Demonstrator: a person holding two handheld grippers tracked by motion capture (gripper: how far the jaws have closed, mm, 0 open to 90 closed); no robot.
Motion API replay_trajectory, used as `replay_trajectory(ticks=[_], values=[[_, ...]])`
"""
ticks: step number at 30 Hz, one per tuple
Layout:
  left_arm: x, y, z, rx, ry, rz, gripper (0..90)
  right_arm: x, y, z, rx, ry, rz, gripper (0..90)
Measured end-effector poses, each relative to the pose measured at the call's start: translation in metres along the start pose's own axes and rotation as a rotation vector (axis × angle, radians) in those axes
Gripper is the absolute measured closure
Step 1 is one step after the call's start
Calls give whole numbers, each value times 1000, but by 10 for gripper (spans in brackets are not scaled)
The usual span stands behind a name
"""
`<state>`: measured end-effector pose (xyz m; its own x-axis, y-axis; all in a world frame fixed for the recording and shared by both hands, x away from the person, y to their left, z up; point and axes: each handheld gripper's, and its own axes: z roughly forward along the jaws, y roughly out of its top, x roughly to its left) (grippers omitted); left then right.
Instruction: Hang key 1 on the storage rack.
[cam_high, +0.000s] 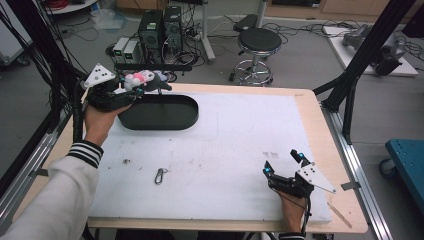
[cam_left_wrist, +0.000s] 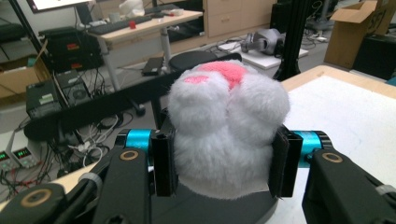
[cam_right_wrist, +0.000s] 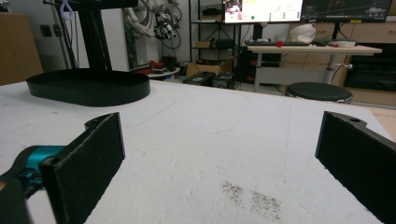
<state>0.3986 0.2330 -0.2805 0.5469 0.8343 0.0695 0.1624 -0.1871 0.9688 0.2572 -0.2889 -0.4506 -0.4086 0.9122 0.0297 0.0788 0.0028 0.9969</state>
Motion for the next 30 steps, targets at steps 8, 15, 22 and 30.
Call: replay_trajectory(ticks=[8, 15, 22, 30], values=[[-2, 8, 7, 12, 28, 6, 542, -2, 0, 2, -19, -2, 7, 5], [1, 12, 11, 16, 50, 5, 542, -3, 0, 5, -23, 6, 17, 5], [4, 14, 17, 21, 67, 1, 542, -4, 0, 8, -24, 23, 29, 5], [4, 20, 24, 20, 73, 8, 542, -5, 0, 9, -29, 30, 31, 5]])
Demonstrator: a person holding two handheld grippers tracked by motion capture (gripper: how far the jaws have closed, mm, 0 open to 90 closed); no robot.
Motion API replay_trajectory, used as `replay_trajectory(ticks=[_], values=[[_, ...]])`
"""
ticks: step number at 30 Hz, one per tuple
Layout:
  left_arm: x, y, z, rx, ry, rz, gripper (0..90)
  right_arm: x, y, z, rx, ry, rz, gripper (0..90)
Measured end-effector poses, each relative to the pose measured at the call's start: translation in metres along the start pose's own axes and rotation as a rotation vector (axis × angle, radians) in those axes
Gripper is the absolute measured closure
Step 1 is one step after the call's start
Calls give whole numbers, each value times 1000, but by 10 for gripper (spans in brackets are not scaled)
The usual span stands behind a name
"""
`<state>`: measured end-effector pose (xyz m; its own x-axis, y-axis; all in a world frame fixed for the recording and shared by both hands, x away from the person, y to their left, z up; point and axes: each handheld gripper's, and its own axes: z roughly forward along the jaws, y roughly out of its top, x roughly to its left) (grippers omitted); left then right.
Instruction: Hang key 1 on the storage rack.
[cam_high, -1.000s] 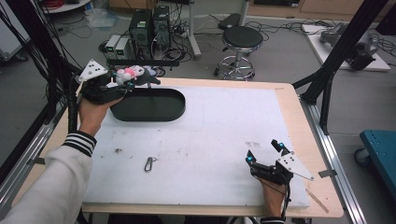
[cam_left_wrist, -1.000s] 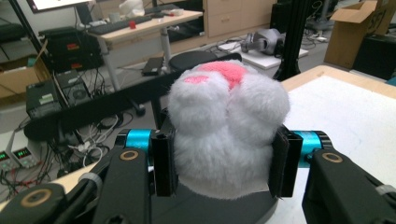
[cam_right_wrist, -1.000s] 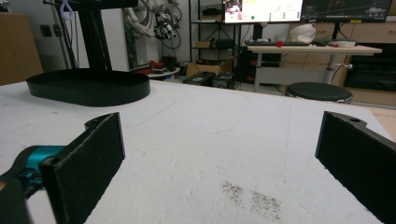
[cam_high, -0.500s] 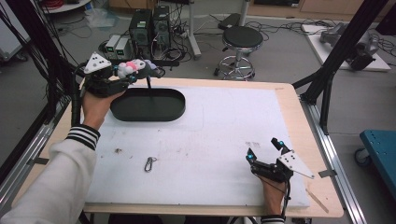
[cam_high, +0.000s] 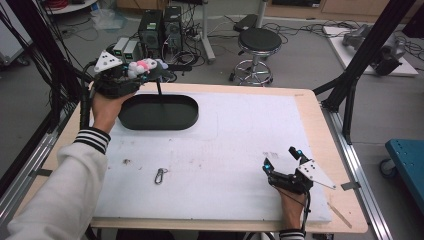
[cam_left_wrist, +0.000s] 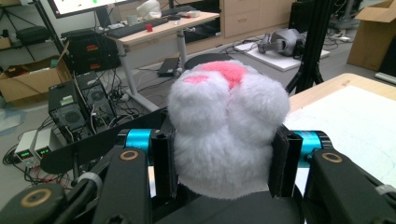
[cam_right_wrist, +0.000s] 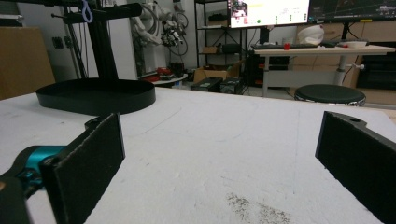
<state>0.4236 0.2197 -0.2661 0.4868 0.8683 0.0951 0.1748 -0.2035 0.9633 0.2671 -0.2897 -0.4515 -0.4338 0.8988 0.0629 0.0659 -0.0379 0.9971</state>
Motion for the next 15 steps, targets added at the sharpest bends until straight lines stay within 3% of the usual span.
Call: replay_trajectory(ticks=[7, 15], values=[[-3, 6, 7, 2, 4, 18, 542, 0, 0, 0, 2, 0, -3, 5], [-4, 3, 15, 20, 10, 10, 542, 0, 0, 0, 3, 4, -8, 5]])
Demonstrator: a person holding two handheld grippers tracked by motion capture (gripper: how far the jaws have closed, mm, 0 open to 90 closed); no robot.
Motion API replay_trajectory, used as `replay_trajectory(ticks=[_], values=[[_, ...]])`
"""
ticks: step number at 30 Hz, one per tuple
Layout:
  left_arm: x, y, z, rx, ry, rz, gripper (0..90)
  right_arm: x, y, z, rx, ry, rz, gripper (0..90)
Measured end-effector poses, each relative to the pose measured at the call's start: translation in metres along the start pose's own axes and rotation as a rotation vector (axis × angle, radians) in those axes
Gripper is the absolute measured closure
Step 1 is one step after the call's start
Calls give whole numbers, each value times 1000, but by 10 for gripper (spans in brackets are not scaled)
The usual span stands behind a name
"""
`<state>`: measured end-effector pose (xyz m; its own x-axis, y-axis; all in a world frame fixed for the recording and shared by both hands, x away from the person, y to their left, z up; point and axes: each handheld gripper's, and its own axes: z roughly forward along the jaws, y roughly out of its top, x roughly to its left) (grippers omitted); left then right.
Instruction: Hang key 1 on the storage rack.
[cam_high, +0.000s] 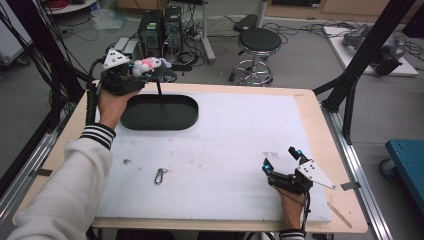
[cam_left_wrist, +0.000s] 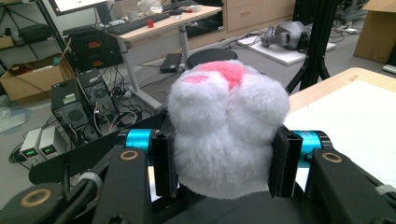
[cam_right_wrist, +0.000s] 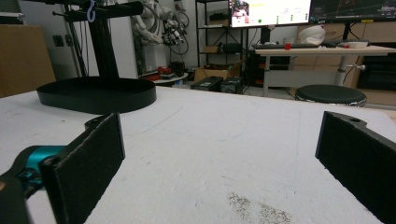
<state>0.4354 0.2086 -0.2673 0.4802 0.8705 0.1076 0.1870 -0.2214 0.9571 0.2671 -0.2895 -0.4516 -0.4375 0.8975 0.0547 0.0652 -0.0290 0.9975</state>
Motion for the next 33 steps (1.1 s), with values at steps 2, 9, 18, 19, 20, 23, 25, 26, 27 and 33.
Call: replay_trajectory(ticks=[2, 9, 18, 19, 20, 23, 25, 26, 27, 33], values=[[0, 0, 1, 2, 0, 2, 542, 0, 0, 0, 3, -2, 5, 5], [-3, 8, 5, -9, -8, 5, 542, 0, 0, 0, 2, -1, 1, 5], [-8, 8, 12, -7, -24, -2, 542, 1, 0, 0, 5, 2, 4, 5], [-9, 8, 12, -2, -29, 0, 543, 1, 0, 0, 4, 2, 2, 5], [-10, 7, 13, 3, -32, 1, 543, 1, 0, 0, 4, 2, 2, 5], [-14, 6, 16, 12, -49, 11, 542, 1, 0, 0, 5, -1, -2, 5], [-17, 3, 18, 18, -63, 13, 543, 1, 0, 0, 3, 1, -6, 5], [-19, 2, 19, 24, -69, 14, 544, 1, 0, 0, 4, 0, -3, 5], [-20, 0, 20, 26, -75, 11, 544, 1, 0, 0, 4, 0, -3, 5], [-24, -6, 20, 52, -90, 14, 549, 1, 0, 0, 5, 4, -4, 5]])
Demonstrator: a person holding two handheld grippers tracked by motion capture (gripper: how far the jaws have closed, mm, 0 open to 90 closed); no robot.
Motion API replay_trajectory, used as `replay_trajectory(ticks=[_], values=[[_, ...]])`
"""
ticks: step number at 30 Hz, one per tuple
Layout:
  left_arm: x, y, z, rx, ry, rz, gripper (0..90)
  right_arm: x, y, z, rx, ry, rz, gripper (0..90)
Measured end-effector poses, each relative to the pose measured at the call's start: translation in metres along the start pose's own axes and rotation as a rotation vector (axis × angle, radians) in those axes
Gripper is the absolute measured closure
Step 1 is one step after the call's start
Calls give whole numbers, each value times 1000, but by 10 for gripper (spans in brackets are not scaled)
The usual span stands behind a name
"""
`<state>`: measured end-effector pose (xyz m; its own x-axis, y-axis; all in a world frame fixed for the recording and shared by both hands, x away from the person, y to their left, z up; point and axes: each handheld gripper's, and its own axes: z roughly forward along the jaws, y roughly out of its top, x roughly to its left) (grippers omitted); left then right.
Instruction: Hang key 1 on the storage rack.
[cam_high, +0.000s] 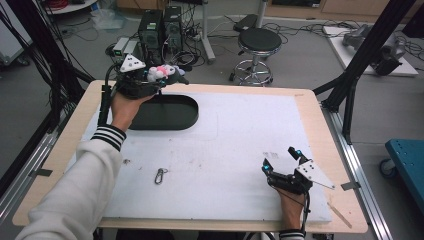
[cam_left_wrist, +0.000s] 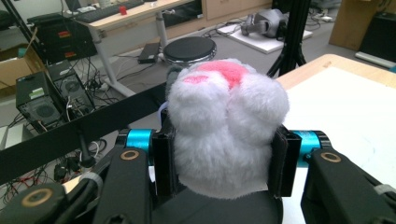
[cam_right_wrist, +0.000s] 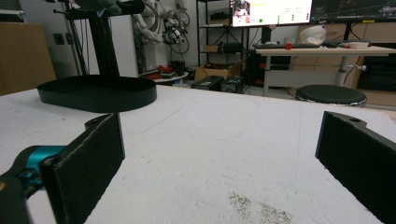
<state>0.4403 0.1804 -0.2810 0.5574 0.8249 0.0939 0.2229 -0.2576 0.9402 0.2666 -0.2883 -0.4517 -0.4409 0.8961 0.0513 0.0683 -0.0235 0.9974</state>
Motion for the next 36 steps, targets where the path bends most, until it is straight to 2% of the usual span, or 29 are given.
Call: replay_trajectory(ticks=[4, 6, 16, 23, 29, 31, 36], values=[[-3, 0, 0, 13, -10, 15, 552, 0, 0, 0, 0, 0, 0, 5], [-3, -2, 0, 16, -12, 6, 552, 0, 0, 0, 0, 0, -2, 5], [-7, -25, -1, 41, -19, 5, 562, 0, 0, 0, 2, 0, -2, 5], [-10, -32, 8, 67, -26, 9, 569, 1, 0, 0, 4, 0, -9, 5], [-4, -41, 20, 102, -16, -8, 570, 1, 0, 0, 2, -1, -12, 5], [-2, -43, 23, 98, -12, -20, 570, 1, 0, 0, 3, 2, -10, 5], [-1, -45, 29, 92, -11, -22, 569, 0, 0, 0, 5, 2, -4, 5]])
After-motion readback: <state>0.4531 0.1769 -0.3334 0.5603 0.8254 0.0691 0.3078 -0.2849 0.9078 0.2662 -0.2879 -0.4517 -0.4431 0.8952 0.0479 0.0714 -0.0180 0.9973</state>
